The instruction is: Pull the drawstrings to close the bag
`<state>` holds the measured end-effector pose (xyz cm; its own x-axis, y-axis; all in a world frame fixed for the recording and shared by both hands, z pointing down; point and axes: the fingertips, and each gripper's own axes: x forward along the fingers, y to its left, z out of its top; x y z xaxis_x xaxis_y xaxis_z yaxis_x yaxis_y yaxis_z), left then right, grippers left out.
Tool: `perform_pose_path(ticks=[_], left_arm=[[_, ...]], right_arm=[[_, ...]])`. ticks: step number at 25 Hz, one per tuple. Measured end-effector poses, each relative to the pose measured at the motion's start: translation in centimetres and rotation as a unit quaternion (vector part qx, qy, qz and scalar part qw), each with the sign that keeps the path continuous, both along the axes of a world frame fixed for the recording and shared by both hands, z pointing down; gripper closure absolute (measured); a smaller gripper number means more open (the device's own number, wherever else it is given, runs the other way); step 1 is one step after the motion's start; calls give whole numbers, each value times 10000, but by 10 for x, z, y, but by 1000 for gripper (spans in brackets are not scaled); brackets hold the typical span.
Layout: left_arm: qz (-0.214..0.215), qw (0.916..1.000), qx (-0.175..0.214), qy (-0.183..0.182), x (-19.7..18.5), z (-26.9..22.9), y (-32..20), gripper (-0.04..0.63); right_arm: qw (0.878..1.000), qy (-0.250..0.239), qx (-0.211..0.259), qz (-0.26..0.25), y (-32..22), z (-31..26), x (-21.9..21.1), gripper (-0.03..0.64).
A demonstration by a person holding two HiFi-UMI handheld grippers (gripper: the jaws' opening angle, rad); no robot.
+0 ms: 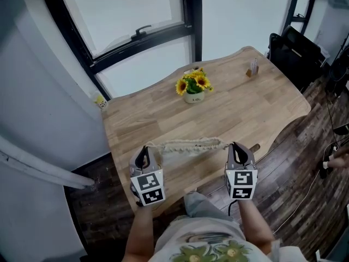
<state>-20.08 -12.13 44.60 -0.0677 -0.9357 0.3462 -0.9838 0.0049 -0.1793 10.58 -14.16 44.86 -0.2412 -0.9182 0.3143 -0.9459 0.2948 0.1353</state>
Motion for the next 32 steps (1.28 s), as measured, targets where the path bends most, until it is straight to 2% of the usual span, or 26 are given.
perform_pose_path(ticks=[10, 32], left_arm=[[-230, 9996, 176, 47, -10, -14, 1, 580], [-558, 9980, 279, 38, -20, -16, -5, 580]], right_arm=[[9997, -120, 67, 200, -1, -7, 8, 614], [9980, -305, 218, 518, -4, -9, 28, 614]])
